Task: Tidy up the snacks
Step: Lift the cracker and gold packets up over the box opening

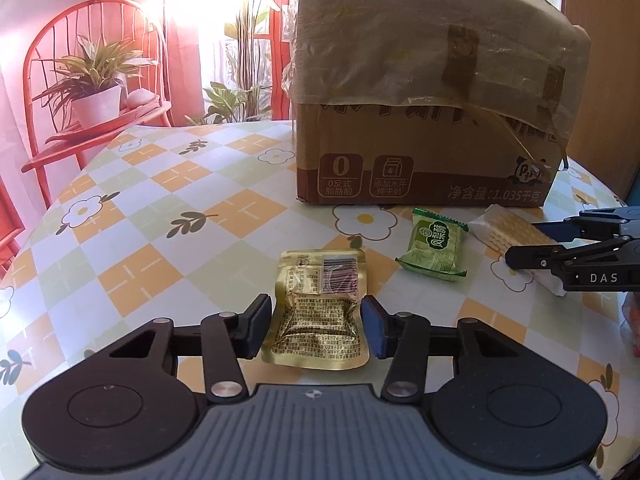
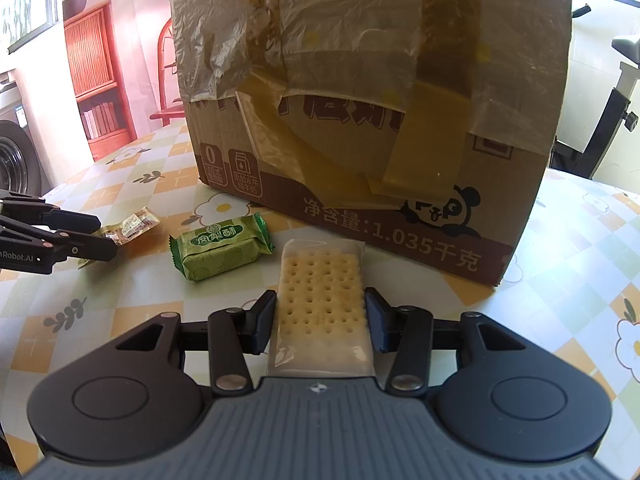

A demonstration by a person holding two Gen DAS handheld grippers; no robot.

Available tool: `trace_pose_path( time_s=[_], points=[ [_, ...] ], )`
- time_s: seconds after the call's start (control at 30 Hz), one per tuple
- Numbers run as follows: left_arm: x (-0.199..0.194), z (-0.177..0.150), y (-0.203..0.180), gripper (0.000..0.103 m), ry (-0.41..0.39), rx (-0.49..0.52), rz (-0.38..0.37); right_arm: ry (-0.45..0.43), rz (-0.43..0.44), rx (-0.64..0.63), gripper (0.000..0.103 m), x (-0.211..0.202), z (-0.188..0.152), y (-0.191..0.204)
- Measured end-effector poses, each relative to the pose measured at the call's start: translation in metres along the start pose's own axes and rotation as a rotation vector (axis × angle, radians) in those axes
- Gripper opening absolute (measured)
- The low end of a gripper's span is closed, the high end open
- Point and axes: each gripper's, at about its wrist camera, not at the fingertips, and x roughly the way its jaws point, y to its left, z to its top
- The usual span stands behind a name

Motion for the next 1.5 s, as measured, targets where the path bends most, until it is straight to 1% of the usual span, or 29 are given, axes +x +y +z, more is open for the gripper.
trace_pose_path(
  time_s=[0.17,0.43,0.7,0.8,0.9,1.13,1.3,1.37,1.5],
  points=[
    [-0.003,0.002,0.003,0.048,-0.013,-0.026,-0.009,0.0,0.0,0.0,0.049,0.0,0.0,0.0],
    [-0.011,0.005,0.003,0.048,-0.046,-0.046,-0.007,-0.003,0.008,0.0,0.049,-0.001,-0.001,0.0],
    [-0.022,0.018,0.004,0.048,-0.096,-0.053,0.0,-0.004,0.044,-0.014,0.049,-0.008,0.002,0.003],
    [-0.028,0.028,0.006,0.048,-0.13,-0.067,0.005,-0.024,0.076,-0.021,0.049,-0.016,0.005,0.008],
    [-0.034,0.036,0.007,0.048,-0.159,-0.079,0.011,-0.052,0.104,-0.058,0.049,-0.025,0.012,0.017],
    [-0.052,0.056,0.01,0.048,-0.229,-0.084,0.021,-0.157,0.187,-0.12,0.049,-0.049,0.045,0.034],
    [-0.07,0.084,0.012,0.048,-0.316,-0.074,0.028,-0.244,0.23,-0.147,0.049,-0.068,0.078,0.045],
    [-0.077,0.098,0.01,0.048,-0.356,-0.061,0.027,-0.278,0.235,-0.138,0.049,-0.075,0.095,0.045],
    [-0.085,0.132,-0.002,0.048,-0.432,-0.028,0.011,-0.322,0.206,-0.119,0.049,-0.09,0.129,0.035]
  ],
)
